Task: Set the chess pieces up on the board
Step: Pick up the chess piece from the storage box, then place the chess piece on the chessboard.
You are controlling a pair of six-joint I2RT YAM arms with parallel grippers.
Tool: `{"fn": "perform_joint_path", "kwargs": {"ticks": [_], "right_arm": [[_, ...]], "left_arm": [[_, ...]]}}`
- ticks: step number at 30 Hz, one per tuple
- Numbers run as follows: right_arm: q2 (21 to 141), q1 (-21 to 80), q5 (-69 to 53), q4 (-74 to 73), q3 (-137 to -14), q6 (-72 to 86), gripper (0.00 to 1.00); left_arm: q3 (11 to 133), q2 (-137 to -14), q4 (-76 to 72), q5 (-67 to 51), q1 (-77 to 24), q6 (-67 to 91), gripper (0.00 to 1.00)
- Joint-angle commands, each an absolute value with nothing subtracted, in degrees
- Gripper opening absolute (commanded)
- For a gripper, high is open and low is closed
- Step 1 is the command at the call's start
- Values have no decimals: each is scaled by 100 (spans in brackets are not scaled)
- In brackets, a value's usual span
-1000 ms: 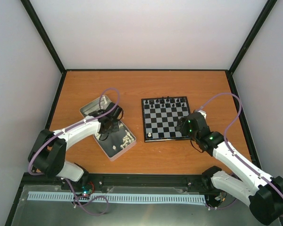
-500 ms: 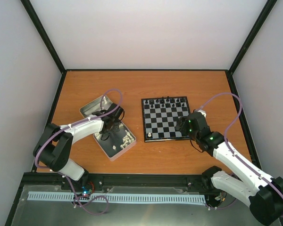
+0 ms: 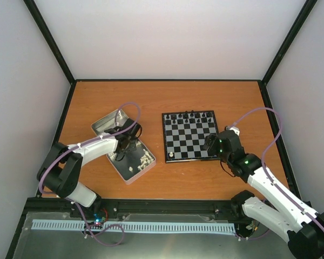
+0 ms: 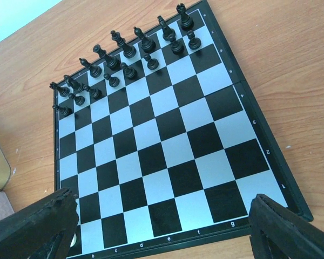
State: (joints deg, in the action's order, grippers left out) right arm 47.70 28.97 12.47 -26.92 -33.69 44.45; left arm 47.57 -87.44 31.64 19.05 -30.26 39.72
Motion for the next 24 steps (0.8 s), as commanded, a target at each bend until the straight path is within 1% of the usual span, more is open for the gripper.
{"fn": "perform_joint_path", "kwargs": {"ticks": [1,6,9,12,15,21,24], "right_arm": [[4520,2918,1493,-2848,-3507,4432,86],[4471,2918,1461,-2847,-3515,4400,86],[4478,2915,1433,-2825,-3435,4422,86],[4405,2918,1387,-2734,-3266,4477,86],[4341,2911,1356,-2618,-3147,4495,86],[4368,2911,1307,-2657,-3260,4472,86],[4376,2912,1372,-2578,-3174,4526,86]], "left_arm": [[4914,-8188,3263,1892,-2979,3711,4],[5030,-7465,3463,968,-2992,3256,3],[5093,-6975,3215,388,-3054,3065,3],[5310,-6854,2867,-192,-3161,2924,3],[5676,-7184,2698,-229,-3534,2868,4],[6482,-8483,2861,132,-4364,3010,4],[6952,-9188,3193,351,-4641,2979,5]]}}
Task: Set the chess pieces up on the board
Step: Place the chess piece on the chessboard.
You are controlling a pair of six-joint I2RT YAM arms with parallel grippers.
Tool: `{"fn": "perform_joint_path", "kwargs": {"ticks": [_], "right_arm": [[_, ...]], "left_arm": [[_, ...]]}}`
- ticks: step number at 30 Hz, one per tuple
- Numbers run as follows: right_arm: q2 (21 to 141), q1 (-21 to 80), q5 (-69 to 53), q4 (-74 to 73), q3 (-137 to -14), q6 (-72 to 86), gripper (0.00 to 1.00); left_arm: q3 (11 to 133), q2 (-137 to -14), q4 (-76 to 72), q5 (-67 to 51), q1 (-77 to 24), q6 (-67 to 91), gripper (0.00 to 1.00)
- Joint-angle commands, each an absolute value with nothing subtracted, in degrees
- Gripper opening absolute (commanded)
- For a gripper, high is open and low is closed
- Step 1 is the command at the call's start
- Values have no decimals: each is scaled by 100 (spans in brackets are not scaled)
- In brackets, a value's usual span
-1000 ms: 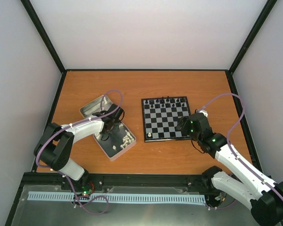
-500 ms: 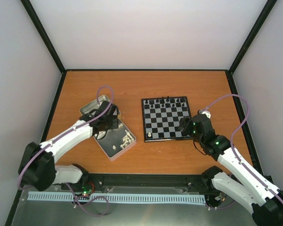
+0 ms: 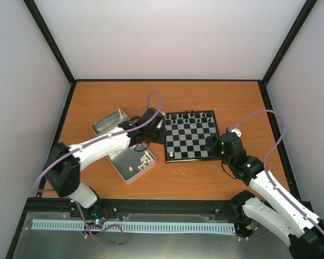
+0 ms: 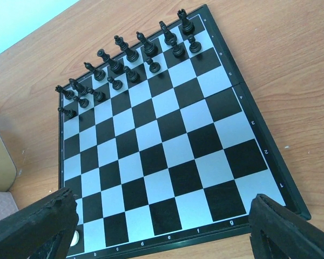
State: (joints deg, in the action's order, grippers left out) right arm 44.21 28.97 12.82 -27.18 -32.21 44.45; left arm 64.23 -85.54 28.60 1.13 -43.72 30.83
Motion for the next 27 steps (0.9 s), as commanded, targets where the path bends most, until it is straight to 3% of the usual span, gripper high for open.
{"fn": "perform_joint_path", "kwargs": {"ticks": [1,15,27], "right_arm": [[4389,2909,1359,-2545,-3150,4544,86],[4720,2909,1116,-2267,-3104,4465,86],[4653,2908,1178,-2296,-3042,4517,86]], "left_arm": [[7089,-9388,3302,405,-4715,2957,5],[7566,-10636,3359,-32,-4869,2801,7],[7629,-10821,3359,-121,-4869,2785,7]]}}
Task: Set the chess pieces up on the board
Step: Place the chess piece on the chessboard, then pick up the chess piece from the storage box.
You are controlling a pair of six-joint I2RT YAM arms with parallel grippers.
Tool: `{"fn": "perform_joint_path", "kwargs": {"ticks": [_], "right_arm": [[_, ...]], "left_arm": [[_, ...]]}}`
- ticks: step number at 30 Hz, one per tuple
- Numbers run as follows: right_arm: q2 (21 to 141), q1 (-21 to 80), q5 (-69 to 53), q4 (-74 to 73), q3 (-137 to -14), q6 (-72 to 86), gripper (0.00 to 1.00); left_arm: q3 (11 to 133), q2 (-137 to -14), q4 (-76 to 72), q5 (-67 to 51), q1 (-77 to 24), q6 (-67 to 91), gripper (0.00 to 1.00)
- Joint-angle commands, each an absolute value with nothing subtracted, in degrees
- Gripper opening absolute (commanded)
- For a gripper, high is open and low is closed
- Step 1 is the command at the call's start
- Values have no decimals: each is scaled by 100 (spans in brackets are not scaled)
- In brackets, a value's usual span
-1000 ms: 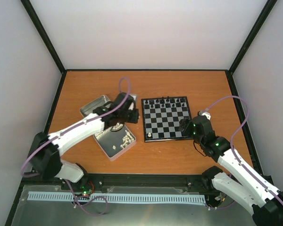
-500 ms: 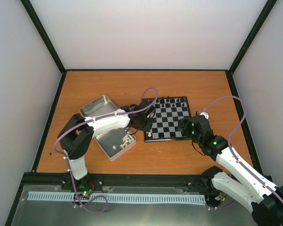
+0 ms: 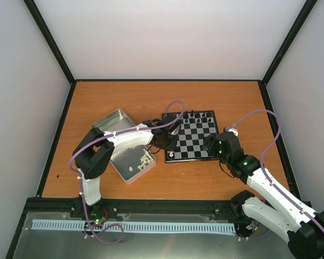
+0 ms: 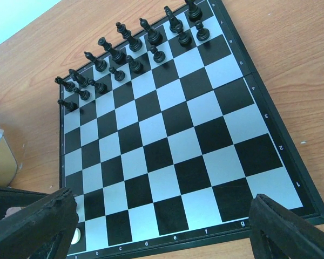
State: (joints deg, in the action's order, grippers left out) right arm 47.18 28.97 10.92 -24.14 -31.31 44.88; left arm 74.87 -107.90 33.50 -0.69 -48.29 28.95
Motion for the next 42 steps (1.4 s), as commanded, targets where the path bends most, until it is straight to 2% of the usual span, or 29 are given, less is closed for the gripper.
{"fn": "perform_joint_path", "kwargs": {"ticks": [1,12,25,29,36,42], "right_arm": [[4662,2907,1178,-2287,-3041,4518,86],[4729,2913,1164,-2241,-3026,4546,86],[4231,2910,1433,-2319,-2965,4561,86],[4333,2909,1433,-2381,-3031,4534,86],[4419,2912,1388,-2340,-3064,4519,86],[4592,2909,1263,-2289,-3133,4525,86]], "left_arm": [[7601,-10819,3339,-155,-4869,2786,7],[7595,-10871,3426,-28,-4869,2821,8],[7506,-10699,3450,-81,-4810,2929,19],[7566,-10495,3451,-101,-4746,2909,29],[7161,-9530,3244,74,-4334,3050,43],[5939,-8312,3006,1581,-4012,3956,42]]}}
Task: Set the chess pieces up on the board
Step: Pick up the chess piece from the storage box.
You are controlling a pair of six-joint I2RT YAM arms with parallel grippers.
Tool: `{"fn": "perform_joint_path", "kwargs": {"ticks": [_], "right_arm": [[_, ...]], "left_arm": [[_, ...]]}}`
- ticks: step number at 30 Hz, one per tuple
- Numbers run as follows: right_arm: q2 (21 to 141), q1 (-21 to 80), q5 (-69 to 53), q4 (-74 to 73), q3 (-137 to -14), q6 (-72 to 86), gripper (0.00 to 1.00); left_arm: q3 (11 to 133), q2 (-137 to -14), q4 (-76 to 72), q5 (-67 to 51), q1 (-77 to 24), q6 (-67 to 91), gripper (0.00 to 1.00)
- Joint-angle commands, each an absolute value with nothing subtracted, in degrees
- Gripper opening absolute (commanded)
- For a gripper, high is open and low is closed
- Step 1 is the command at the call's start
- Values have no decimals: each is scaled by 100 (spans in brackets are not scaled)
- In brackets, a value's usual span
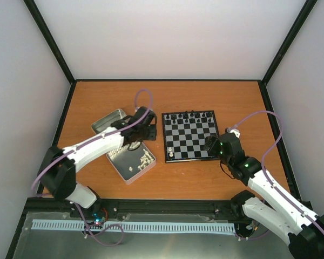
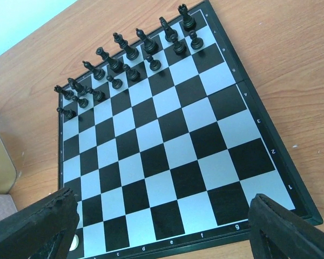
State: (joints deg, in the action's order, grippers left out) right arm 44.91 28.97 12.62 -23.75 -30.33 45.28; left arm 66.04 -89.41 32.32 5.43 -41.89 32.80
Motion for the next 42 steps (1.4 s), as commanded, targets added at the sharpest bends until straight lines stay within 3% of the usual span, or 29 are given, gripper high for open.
{"fn": "perform_joint_path", "kwargs": {"ticks": [1,13,19,37,42], "right_arm": [[4636,2905,1226,-2263,-3132,4538,86],[4990,2909,1025,-2109,-3188,4589,86],[4945,2909,1052,-2160,-3184,4577,86],[4882,2907,1182,-2241,-3182,4545,86],[4856,2909,1216,-2266,-3174,4547,86]], "left_arm": [[5714,-8156,2975,1708,-3951,4180,41],[4461,-7795,2846,2114,-3518,4917,50],[4488,-8126,2419,1709,-3261,4603,36],[4976,-9035,2386,2149,-3134,4556,25],[4993,-9093,2379,2079,-3111,4467,16]]}}
